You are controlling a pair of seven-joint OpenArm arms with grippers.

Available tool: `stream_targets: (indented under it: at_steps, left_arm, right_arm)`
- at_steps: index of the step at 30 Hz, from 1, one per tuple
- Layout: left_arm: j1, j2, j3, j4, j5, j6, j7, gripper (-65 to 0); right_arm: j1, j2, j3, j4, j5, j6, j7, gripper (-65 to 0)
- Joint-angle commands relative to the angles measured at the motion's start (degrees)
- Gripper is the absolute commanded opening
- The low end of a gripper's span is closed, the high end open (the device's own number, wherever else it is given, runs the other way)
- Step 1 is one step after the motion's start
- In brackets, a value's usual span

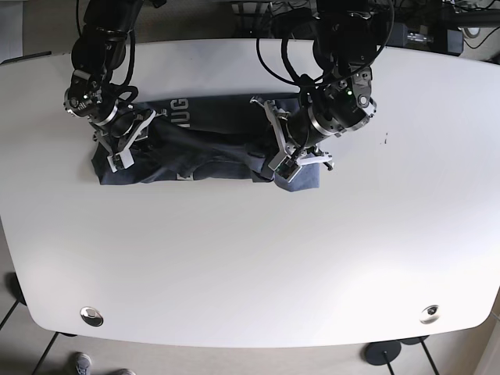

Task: Fold the T-shirt properly
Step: 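Fold the strip's end held by the left gripper toward the right gripper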

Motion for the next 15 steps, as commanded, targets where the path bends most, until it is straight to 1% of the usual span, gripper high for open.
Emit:
stream_targets:
  at_steps: [1, 3, 6, 7, 8, 9, 10, 11, 12, 15]
  left_arm:
    - [-2.5, 0.3, 1.3, -1.3, -1.4, -0.1, -1.2, -65.0]
    - [-3.6, 0.3, 5.1, -6.6, -1.3, 0.3, -1.2, -65.0]
    - [-4.9, 0.3, 7.5, -11.4, -1.3, 2.8, -1.2, -65.0]
    - [-5.1, 0.3, 8.3, -12.6, -1.3, 3.5, -1.2, -61.1]
    - [-5.1, 0.3, 9.1, -13.6, -1.3, 5.4, -1.2, -51.0]
    - [-5.1, 0.3, 9.6, -13.4, -1.3, 7.1, -1.2, -44.2]
    - [-5.0, 0.3, 10.0, -12.9, -1.3, 9.4, -1.2, -38.3]
    - [-5.0, 0.3, 10.6, -11.9, -1.3, 11.9, -1.2, -34.3]
    - [-5.0, 0.3, 12.3, -10.6, -1.3, 14.5, -1.2, -30.8]
    - [-4.9, 0.3, 18.6, -7.1, -1.3, 15.0, -1.2, -30.6]
  right_arm:
    - [0.7, 0.4, 0.1, 0.9, 0.4, 0.10, 0.6, -52.8]
    - [0.7, 0.4, 0.1, 0.9, 0.4, 0.10, 0.6, -52.8]
    - [0.7, 0.4, 0.1, 0.9, 0.4, 0.10, 0.6, -52.8]
    - [0.7, 0.4, 0.0, 0.9, 0.4, 0.10, 0.6, -52.8]
    - [0.7, 0.4, 0.0, 0.9, 0.4, 0.10, 0.6, -52.8]
    - [0.7, 0.4, 0.0, 0.9, 0.4, 0.10, 0.6, -52.8]
    - [0.7, 0.4, 0.0, 0.9, 0.4, 0.10, 0.6, -52.8]
    - [0.7, 0.4, 0.0, 0.9, 0.4, 0.10, 0.6, -52.8]
    - [0.7, 0.4, 0.0, 0.9, 0.4, 0.10, 0.6, -52.8]
    - [0.7, 0.1, 0.0, 0.8, 0.4, 0.10, 0.6, -52.8]
